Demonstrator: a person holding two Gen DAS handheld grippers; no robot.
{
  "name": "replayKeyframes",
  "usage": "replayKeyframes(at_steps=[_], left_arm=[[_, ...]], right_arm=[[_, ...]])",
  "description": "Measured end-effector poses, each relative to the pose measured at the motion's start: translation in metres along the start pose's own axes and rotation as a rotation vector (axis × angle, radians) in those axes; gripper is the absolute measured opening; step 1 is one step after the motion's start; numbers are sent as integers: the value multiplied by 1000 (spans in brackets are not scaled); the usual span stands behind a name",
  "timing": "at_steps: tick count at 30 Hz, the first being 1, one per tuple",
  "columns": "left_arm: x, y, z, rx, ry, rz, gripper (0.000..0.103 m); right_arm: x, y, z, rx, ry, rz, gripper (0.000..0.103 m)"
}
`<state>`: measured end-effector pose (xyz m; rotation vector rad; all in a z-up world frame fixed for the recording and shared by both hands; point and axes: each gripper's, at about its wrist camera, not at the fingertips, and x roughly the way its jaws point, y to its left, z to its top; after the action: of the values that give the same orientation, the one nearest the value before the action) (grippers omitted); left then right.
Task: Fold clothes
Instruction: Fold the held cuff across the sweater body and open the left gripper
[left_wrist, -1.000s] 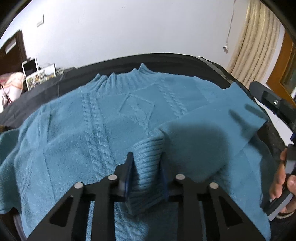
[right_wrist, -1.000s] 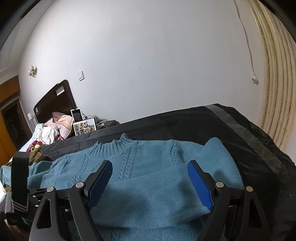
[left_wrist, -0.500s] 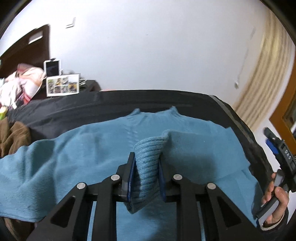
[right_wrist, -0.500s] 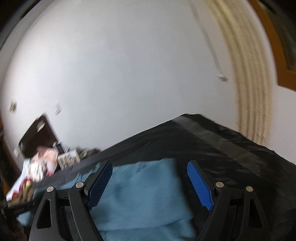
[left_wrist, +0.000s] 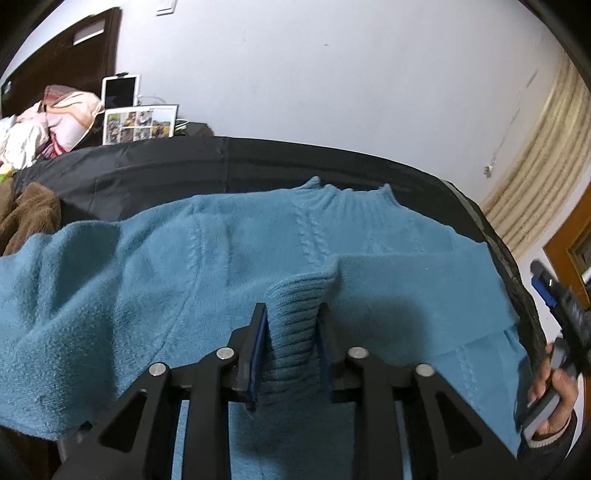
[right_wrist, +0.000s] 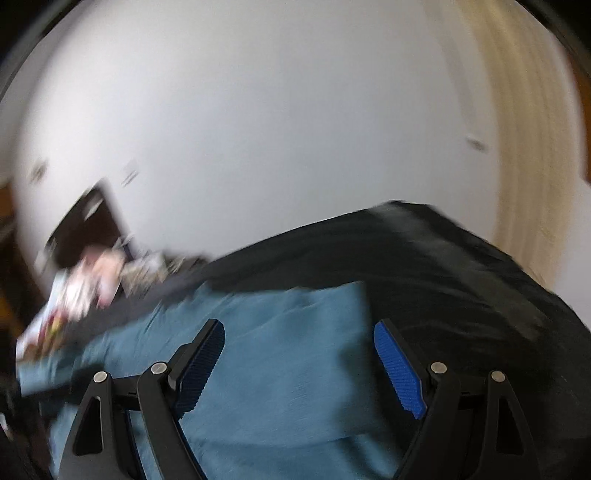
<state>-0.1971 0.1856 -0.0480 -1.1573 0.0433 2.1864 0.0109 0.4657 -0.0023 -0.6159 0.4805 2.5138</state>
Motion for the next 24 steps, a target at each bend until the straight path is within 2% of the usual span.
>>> replayKeyframes(at_steps=[2,5,9,11,13,16,17,21,24], left_arm=[[-1,6,2,-23,2,22,42],[-3,13,4,-40,-22,79,52],[-8,16,6,-27,-58,154,61],[-8,15,6,-8,-64,185,63],[-6,14,6,7,-65,206,64],[-1,9,4,47,-52,235,68],[2,7,3,57,-45,249,69],[21,4,-3,102,-12,301,72],[19,1,-4,121,-25,311,76]], right_arm=[[9,22,-8,-102,46,40,85],[25,42,-21,-201,151,33,85],[43,30,-24,-165,248,-6,85],[56,19,-28,-125,327,-42,86],[57,20,-29,-149,329,-64,89],[62,36,-38,-289,370,-122,99],[61,36,-39,-292,368,-134,102],[59,29,-39,-268,373,-131,102],[58,28,-40,-267,373,-131,102]])
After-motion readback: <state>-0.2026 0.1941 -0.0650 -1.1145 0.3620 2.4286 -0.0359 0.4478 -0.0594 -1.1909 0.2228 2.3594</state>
